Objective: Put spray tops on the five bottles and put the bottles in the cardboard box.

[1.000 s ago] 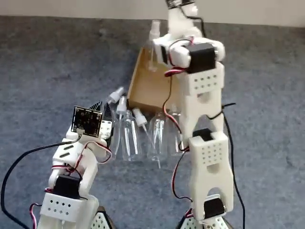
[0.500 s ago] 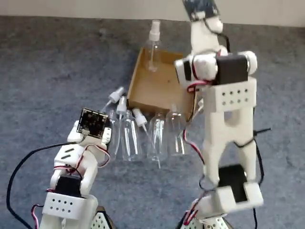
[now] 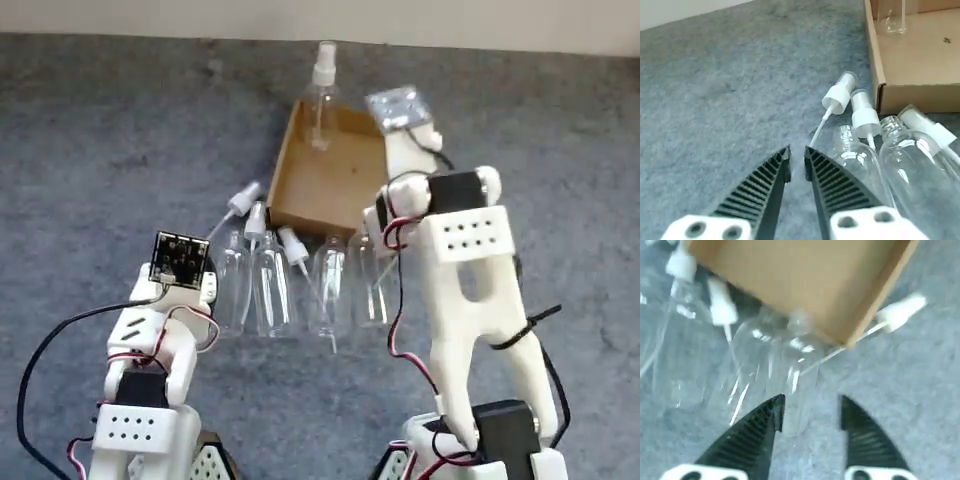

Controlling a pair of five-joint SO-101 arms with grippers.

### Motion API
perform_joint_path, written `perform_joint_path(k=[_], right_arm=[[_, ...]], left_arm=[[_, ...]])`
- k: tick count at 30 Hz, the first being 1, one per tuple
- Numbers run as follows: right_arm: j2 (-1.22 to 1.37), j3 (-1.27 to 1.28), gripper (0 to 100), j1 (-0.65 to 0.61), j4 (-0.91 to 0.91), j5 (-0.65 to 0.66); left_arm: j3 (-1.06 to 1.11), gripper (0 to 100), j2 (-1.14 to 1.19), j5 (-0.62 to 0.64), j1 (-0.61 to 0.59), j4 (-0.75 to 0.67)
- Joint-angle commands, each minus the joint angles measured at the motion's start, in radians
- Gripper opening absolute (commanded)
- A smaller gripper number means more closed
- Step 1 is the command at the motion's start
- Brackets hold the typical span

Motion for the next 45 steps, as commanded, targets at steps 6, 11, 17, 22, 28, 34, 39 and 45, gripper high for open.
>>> perform_joint_path(k=[6,11,17,22,28,34,39,45], right_arm=[[-0.041,0.234,24.2,-0.081,-0.254,-0.061],[-0.041,0.364,24.2,-0.071,-0.318,-0.066],[-0.038,0.407,24.2,-0.073,-0.398,-0.068],[-0.019,0.527,24.1,-0.074,-0.495,-0.068],[-0.022,0.561,17.1,-0.071,-0.573,-0.068],[-0.03,0.553,8.1,-0.044,-0.501,-0.068],[-0.091,0.475,6.9,0.039,-0.337,-0.058],[-0.341,0.43,6.9,0.077,-0.171,0.011]], left_arm=[[-0.007,1,-0.013,-0.009,-0.018,-0.02],[-0.007,1,-0.013,-0.009,-0.018,-0.02],[-0.007,1,-0.013,-0.009,-0.018,-0.02],[-0.007,1,-0.013,-0.009,-0.018,-0.02],[-0.007,1,-0.013,-0.009,-0.018,-0.02],[-0.007,1,-0.013,-0.009,-0.018,-0.02],[-0.007,1,-0.013,-0.009,-0.018,-0.02],[-0.008,1,-0.013,-0.009,-0.018,-0.02]])
